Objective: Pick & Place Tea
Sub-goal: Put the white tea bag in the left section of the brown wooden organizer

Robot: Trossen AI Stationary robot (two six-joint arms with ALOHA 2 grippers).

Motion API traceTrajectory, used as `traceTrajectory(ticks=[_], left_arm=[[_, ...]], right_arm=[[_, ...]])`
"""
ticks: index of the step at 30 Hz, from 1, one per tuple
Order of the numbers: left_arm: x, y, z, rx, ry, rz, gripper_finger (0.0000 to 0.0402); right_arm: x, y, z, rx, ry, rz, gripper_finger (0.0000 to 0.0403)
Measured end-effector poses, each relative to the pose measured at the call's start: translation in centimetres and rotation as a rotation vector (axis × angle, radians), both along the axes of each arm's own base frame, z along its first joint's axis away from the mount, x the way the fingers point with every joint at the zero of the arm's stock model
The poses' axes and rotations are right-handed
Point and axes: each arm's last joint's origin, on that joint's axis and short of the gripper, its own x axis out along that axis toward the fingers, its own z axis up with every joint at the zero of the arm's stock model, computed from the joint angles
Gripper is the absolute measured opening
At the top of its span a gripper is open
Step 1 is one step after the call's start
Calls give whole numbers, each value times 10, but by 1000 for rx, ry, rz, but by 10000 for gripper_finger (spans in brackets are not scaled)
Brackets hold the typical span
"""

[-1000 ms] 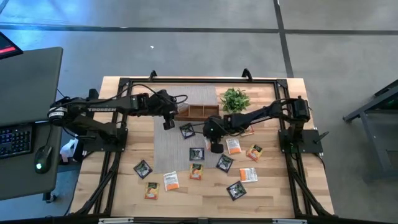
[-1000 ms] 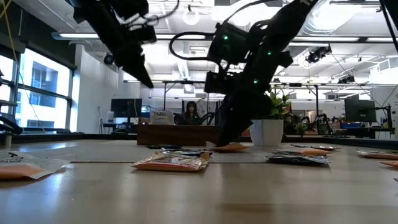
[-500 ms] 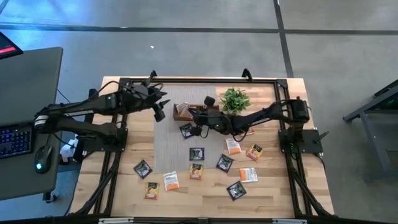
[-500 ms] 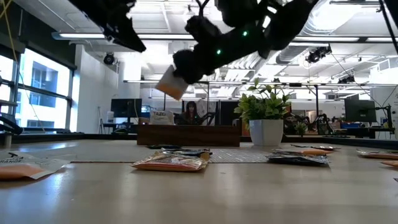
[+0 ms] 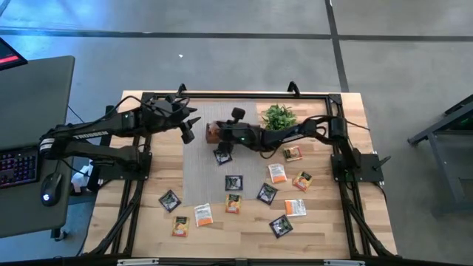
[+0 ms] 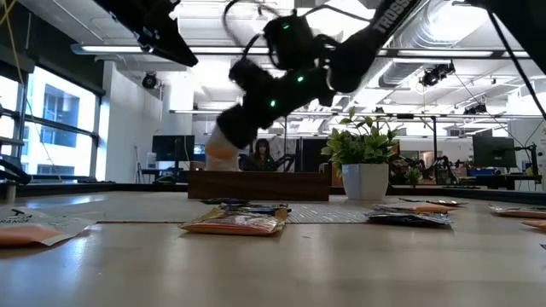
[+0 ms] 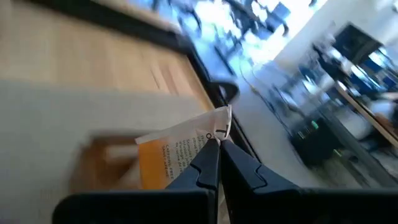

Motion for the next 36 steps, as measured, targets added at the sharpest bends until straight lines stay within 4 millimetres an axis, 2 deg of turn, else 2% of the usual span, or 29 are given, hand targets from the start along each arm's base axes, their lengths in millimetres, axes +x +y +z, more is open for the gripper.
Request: traceTrajectory(ticks=[7,13,24,30,33,36], left_arm=[[0,0,-1,0,6,3,153],[0,0,-1,0,6,4,153],[0,0,-1,-1,6,5,153],[-1,-3,-5,-96,20,-56,153],[-3,-9,-11,-216,65,-220,153],[-4,-19,-19,-434,88,-446,153]], right_arm=[[2,-7,-2,17,78,30,7],[0,-15,-7,70,119,146,18],[-1,-19,-6,46,114,99,136],[2,-1,6,-5,82,123,172],[1,16,18,-20,86,159,172],[-5,35,34,14,110,206,166]])
